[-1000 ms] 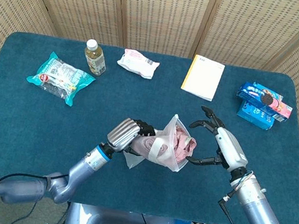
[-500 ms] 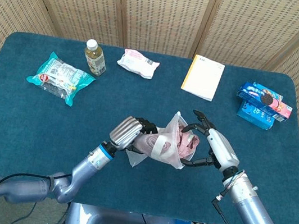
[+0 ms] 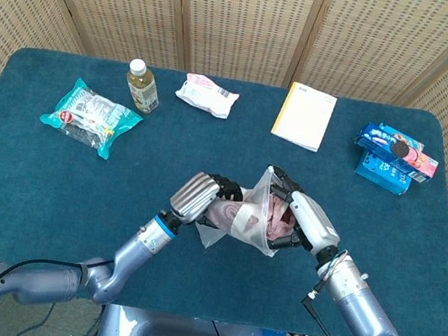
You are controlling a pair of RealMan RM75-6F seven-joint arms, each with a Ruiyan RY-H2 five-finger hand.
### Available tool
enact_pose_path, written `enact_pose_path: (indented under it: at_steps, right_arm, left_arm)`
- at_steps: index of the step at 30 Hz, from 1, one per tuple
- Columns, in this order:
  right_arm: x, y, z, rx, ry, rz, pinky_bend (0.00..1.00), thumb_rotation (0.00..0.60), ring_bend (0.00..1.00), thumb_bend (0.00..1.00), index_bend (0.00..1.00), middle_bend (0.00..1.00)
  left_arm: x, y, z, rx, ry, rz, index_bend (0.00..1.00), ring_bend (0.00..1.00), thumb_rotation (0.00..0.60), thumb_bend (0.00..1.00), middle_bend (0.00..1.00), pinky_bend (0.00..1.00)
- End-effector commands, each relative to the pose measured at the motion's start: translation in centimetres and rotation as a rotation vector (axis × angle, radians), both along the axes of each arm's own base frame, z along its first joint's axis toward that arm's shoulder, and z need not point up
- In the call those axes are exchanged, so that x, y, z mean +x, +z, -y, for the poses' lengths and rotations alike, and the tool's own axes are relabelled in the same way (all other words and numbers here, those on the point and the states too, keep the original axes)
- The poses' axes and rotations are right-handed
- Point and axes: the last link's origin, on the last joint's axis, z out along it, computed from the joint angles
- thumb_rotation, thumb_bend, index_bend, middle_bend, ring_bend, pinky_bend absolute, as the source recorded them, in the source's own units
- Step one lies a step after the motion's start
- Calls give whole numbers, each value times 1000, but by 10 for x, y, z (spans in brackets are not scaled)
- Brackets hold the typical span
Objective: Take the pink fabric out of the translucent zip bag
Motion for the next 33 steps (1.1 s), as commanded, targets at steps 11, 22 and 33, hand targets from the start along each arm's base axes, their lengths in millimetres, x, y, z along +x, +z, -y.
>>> enact_pose_path:
  at_steps: [11,22,33]
  right_arm:
    - [9,-15,4,-22,27,-61,0,600,0,11,364,0]
    - [7,-18,5,-104,76,-130,0,600,0,667,750,0]
    - [5,-23,2,-104,96,-129,0,600,0,699,769,0]
  left_arm:
    - [1,3,2,-12,6,28,634,530,600,304,565,536]
    - [1,6,1,-8,9,30,634,530,600,305,565,536]
    - [-2,7,2,-4,5,24,610,425,600,304,421,512]
